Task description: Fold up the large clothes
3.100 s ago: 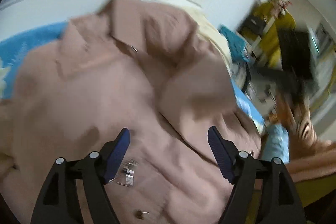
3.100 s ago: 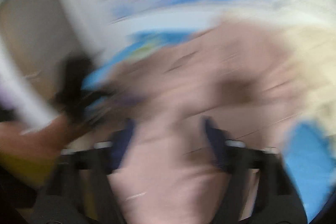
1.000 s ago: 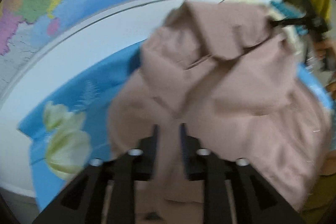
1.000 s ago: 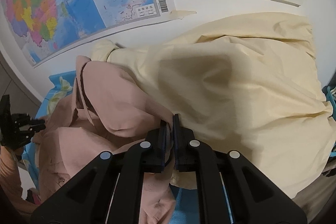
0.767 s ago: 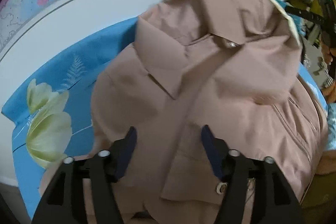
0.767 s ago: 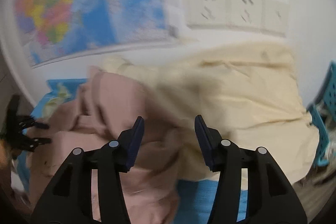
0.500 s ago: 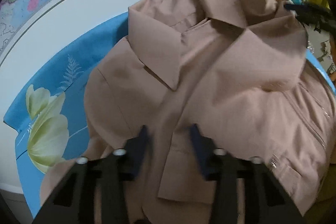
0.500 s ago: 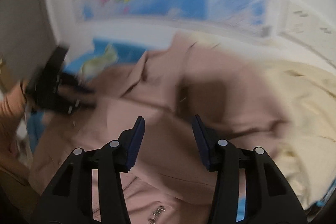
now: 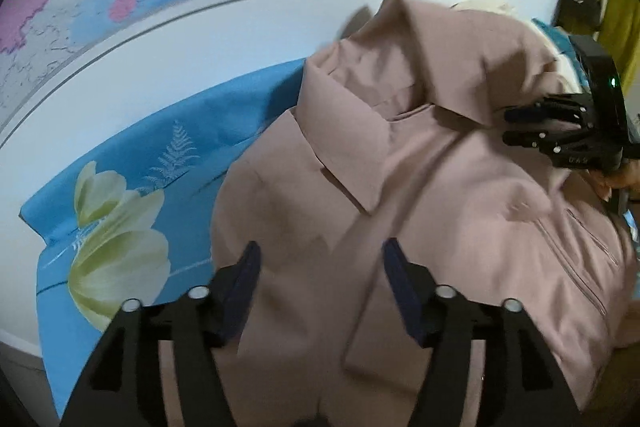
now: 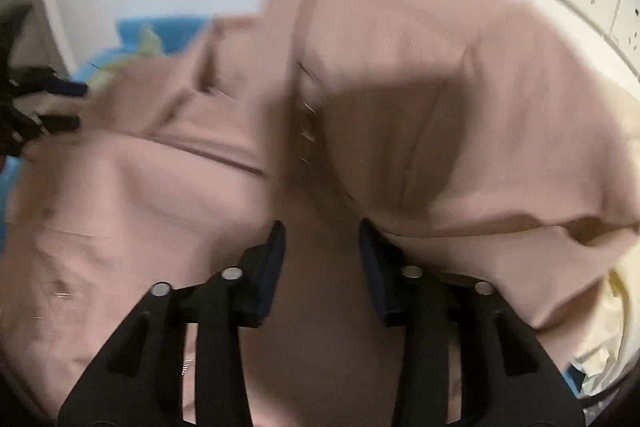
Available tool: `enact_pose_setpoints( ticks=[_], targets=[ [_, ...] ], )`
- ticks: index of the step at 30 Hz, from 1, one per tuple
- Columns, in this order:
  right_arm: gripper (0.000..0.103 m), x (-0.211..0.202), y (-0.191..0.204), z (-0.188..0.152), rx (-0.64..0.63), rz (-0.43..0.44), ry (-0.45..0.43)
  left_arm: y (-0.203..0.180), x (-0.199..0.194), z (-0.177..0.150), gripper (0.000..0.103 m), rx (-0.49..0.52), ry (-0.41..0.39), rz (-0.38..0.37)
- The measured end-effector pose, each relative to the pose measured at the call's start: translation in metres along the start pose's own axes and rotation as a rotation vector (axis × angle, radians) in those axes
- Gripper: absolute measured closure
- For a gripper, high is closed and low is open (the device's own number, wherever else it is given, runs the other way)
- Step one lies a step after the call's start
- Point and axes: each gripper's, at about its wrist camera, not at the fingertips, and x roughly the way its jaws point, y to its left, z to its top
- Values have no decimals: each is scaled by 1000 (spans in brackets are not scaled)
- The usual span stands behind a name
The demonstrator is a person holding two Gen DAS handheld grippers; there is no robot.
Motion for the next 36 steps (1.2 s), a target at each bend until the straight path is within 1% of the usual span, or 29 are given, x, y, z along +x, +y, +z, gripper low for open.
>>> enact_pose_setpoints(
  ticks=[1,2,3,5,7,9,10,12,13,14,15,16,17,19,20,21,22,23,25,26,27,28,30,31,32,34,35,36],
  targets=[
    [56,-11,6,2,-8,26,-31,-1,-4,-4,38,11,1,-1],
    [55,-17,12,3,-19,48,-46,-3,-7,-10,38,22,4,-1],
    [55,-25,23,6,-44,92,-64,-4,-7,-14,38,27,9,1],
    [56,-29,49,10,-101,149,-73,-4,-7,-21,38,26,15,28],
    [57,-21,77,14,-163,192,-54,3,-14,-26,38,-6,-2,36],
    [58,-1,100,15,-221,204,-19,14,-29,-32,34,-53,-40,49],
    [58,11,111,15,-247,204,12,20,-35,-34,33,-70,-54,56],
    [58,32,119,12,-256,183,57,36,-53,-45,32,-120,-82,103],
    [60,42,119,11,-254,169,76,42,-60,-50,32,-139,-88,128],
    [60,52,114,11,-240,158,90,49,-69,-59,28,-158,-92,157],
    [60,56,109,12,-223,141,83,54,-77,-67,23,-170,-94,182],
    [62,57,102,14,-199,127,82,58,-80,-73,22,-180,-96,199],
    [66,58,97,14,-179,124,84,64,-86,-85,22,-199,-88,208],
    [66,56,85,15,-132,135,91,74,-85,-101,21,-227,-63,210],
    [65,54,84,16,-124,134,97,77,-82,-108,19,-232,-47,215],
    [63,52,84,16,-120,130,98,80,-77,-116,19,-237,-16,236],
    [59,49,83,15,-113,131,94,82,-72,-125,19,-252,7,238],
    [57,43,85,16,-104,145,90,85,-67,-131,19,-269,21,218],
    [56,31,89,12,-100,191,77,88,-59,-141,19,-291,42,201],
    [52,25,98,14,-102,215,70,90,-56,-144,19,-299,49,197],
    [51,17,108,16,-112,253,58,93,-54,-147,19,-314,51,184],
    [51,10,120,19,-136,298,43,96,-54,-149,19,-334,45,170],
    [43,-2,150,23,-189,393,18,101,-57,-151,21,-361,27,162],
    [34,-8,171,25,-236,437,3,102,-61,-152,21,-367,12,162],
    [28,-8,190,28,-272,468,-2,103,-62,-151,21,-369,3,159],
    [25,-11,238,24,-375,549,-1,101,-68,-148,21,-368,-17,155],
    [20,-11,252,20,-411,564,7,99,-70,-146,21,-364,-27,153],
    [19,-2,277,17,-463,569,22,97,-72,-145,21,-362,-35,150]
  ],
)
